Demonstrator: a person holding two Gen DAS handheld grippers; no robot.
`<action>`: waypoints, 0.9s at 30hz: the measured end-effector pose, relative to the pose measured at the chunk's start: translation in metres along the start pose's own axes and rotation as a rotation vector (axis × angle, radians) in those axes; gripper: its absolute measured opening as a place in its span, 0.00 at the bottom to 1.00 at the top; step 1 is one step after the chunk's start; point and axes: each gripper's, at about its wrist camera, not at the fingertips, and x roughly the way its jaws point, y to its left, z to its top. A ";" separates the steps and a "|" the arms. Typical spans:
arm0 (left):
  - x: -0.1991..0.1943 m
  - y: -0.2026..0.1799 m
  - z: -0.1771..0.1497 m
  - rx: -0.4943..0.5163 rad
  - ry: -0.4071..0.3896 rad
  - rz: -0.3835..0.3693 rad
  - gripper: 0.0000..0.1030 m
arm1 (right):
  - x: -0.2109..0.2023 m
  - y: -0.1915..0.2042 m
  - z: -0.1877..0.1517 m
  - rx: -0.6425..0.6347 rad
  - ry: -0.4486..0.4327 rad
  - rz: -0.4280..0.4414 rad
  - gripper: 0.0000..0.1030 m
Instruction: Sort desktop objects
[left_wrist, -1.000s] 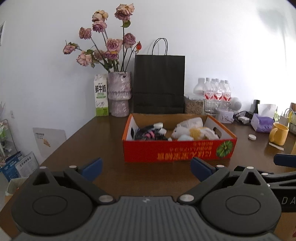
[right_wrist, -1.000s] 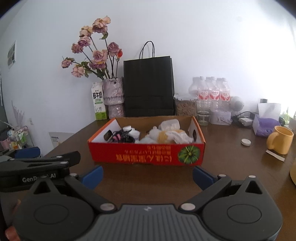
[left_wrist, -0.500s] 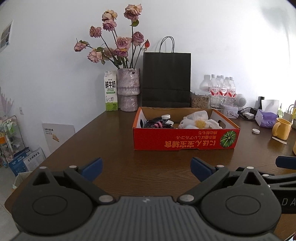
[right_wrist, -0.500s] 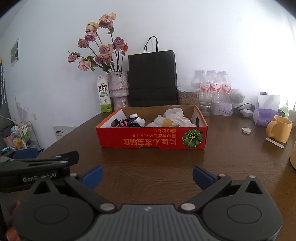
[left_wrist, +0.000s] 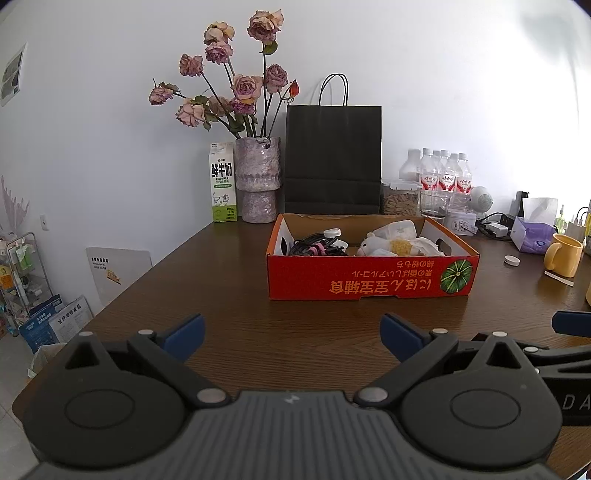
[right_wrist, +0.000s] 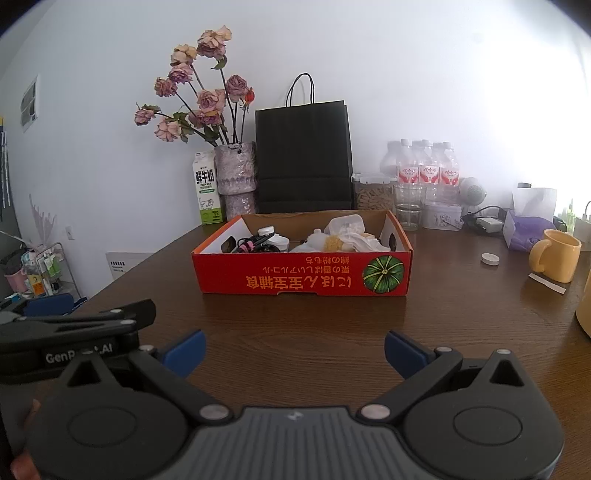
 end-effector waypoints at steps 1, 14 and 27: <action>0.000 0.000 0.000 0.000 0.000 0.001 1.00 | 0.000 0.000 0.000 0.000 0.000 0.000 1.00; 0.001 0.002 -0.001 0.001 0.004 0.002 1.00 | 0.000 -0.001 -0.001 0.001 0.004 0.000 1.00; 0.001 0.004 -0.002 0.004 0.007 0.005 1.00 | 0.003 -0.001 -0.004 0.004 0.009 0.001 1.00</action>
